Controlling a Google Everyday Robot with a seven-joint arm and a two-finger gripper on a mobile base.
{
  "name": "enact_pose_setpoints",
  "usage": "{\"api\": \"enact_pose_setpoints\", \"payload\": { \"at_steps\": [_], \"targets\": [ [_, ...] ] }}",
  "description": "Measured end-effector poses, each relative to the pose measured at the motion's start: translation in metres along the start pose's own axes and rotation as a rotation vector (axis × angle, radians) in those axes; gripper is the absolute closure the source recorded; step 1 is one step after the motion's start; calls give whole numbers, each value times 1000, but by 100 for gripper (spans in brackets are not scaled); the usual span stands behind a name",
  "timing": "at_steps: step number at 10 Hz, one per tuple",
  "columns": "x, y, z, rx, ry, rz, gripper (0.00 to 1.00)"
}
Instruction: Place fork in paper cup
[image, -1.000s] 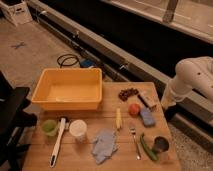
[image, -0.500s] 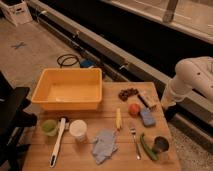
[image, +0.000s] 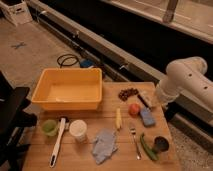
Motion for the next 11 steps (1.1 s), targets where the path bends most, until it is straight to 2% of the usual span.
{"api": "enact_pose_setpoints", "payload": {
  "at_steps": [1,3,5,7,9,11],
  "targets": [
    [-20,4,10,-23,-16,-51,97],
    [-45,12,28,-69,-31,-123,97],
    [-58,25,46,-120,-29,-175,99],
    [-65,33,64,-146,-20,-189,98],
    [-64,39,89,-221,-15,-180,82],
    [-59,42,97,-243,-16,-160,71]
  ]
}}
